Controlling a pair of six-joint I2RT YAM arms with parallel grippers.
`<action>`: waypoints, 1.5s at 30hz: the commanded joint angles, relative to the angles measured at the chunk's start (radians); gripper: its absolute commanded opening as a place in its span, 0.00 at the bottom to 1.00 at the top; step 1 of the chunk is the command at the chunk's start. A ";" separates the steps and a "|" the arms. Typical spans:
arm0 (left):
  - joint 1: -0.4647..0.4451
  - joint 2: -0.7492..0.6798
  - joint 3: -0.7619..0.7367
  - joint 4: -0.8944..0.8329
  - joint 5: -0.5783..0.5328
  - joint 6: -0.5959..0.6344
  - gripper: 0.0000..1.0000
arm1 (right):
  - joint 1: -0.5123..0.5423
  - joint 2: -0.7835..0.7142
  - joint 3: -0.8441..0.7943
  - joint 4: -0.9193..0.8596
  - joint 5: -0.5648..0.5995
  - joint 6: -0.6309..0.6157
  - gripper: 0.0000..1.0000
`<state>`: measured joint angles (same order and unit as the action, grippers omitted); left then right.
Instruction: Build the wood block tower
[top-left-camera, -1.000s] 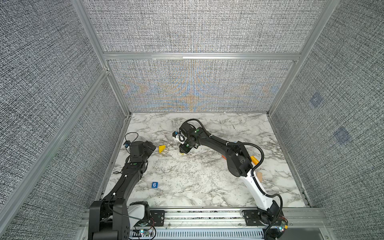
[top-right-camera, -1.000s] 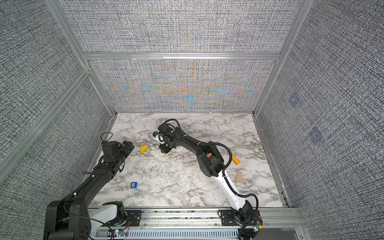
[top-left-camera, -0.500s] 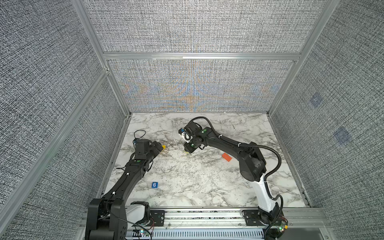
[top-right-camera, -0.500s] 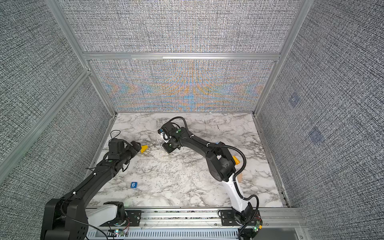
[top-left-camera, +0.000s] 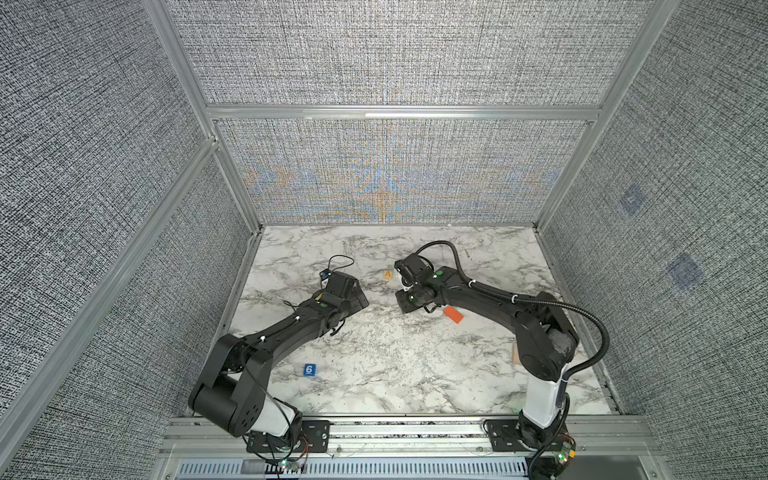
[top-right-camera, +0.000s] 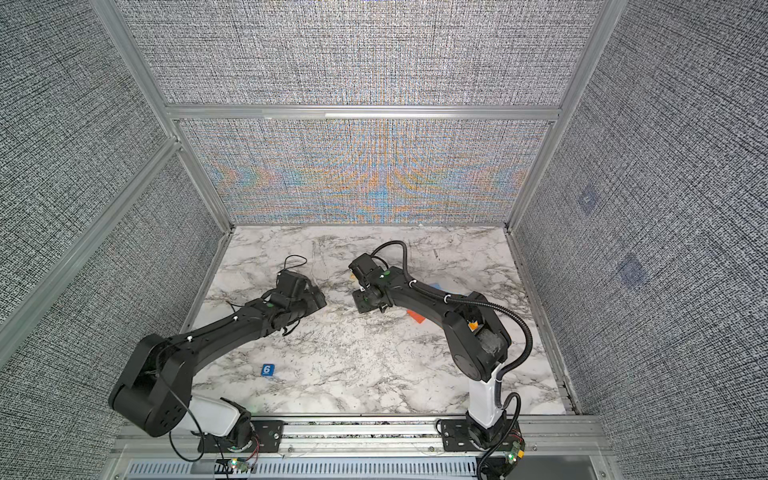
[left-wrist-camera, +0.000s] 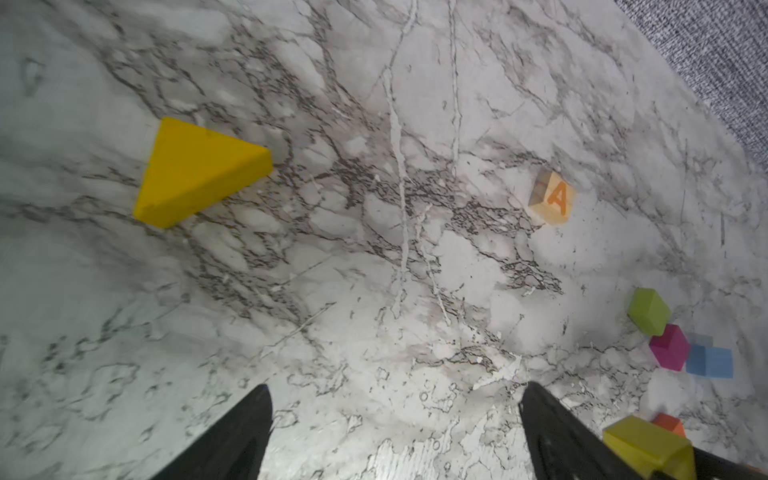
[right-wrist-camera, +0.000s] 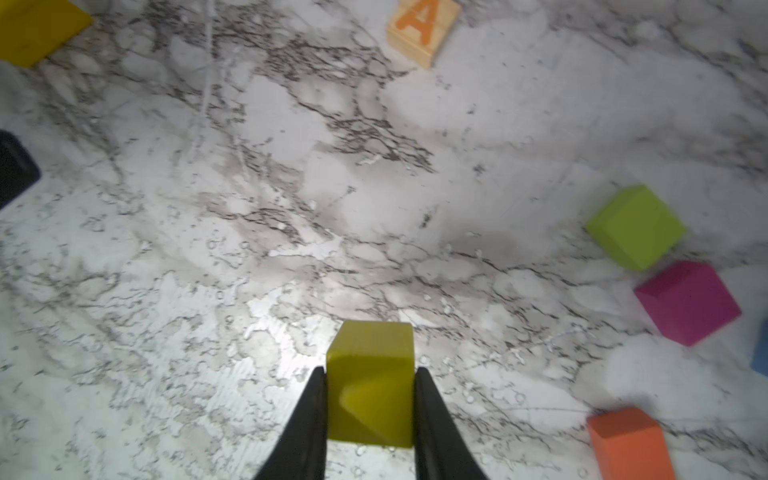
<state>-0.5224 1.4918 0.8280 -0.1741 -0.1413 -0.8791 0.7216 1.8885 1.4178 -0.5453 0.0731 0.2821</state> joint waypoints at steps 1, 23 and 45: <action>-0.044 0.037 0.058 -0.046 -0.062 0.022 0.94 | -0.022 -0.015 -0.037 0.044 0.034 0.034 0.18; -0.100 0.073 0.107 -0.249 -0.249 0.050 0.95 | -0.067 0.010 -0.189 0.196 0.021 0.100 0.18; -0.100 0.048 0.115 -0.244 -0.255 0.097 0.99 | -0.073 -0.103 -0.161 0.103 0.017 0.025 0.60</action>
<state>-0.6220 1.5391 0.9264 -0.4091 -0.3767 -0.8112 0.6514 1.8038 1.2388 -0.3985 0.0860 0.3336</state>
